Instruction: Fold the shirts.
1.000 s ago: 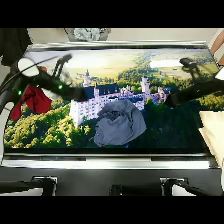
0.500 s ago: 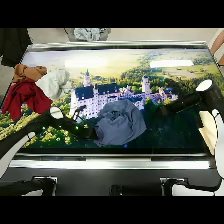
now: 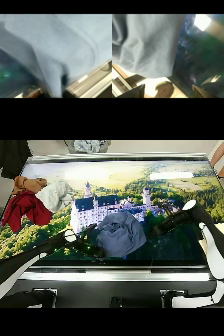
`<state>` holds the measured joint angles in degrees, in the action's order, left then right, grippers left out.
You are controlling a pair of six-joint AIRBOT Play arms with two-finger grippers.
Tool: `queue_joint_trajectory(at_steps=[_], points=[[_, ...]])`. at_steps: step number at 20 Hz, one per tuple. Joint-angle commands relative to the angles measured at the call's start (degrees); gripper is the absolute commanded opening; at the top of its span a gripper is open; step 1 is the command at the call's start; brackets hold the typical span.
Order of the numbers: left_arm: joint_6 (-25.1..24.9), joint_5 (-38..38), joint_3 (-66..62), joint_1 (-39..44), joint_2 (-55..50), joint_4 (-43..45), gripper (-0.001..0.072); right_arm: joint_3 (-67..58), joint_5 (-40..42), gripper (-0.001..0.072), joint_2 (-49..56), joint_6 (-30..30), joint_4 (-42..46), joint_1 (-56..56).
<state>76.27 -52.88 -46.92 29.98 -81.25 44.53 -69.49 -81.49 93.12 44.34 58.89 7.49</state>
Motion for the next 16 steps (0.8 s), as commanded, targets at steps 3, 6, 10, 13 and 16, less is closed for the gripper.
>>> queue_joint_trajectory(at_steps=[3, 6, 10, 13, 16], points=[[-0.33, 1.92, -0.5, 1.05, -0.28, -0.37, 0.0033, 1.18, 3.04, 0.0709, 4.09, -0.09, -1.53, -3.93], [-1.31, 1.7, -2.16, 1.05, 0.2, 0.17, 0.0033, 1.16, 5.29, 0.0422, 4.79, 0.07, -1.84, -8.48], [1.38, -4.85, -10.12, -1.46, 5.38, 12.17, 0.0031, -3.41, 5.95, 0.0042, -0.59, -1.97, -1.16, -9.44], [4.28, -8.9, -24.94, -5.92, 14.75, 22.62, 0.0031, -14.21, 7.89, 0.0043, -12.07, -5.6, -0.33, -9.46], [4.28, -9.27, -46.12, -10.67, 21.79, 24.17, 0.0031, -28.57, 16.06, 0.0043, -25.03, -5.62, -0.17, -9.46]])
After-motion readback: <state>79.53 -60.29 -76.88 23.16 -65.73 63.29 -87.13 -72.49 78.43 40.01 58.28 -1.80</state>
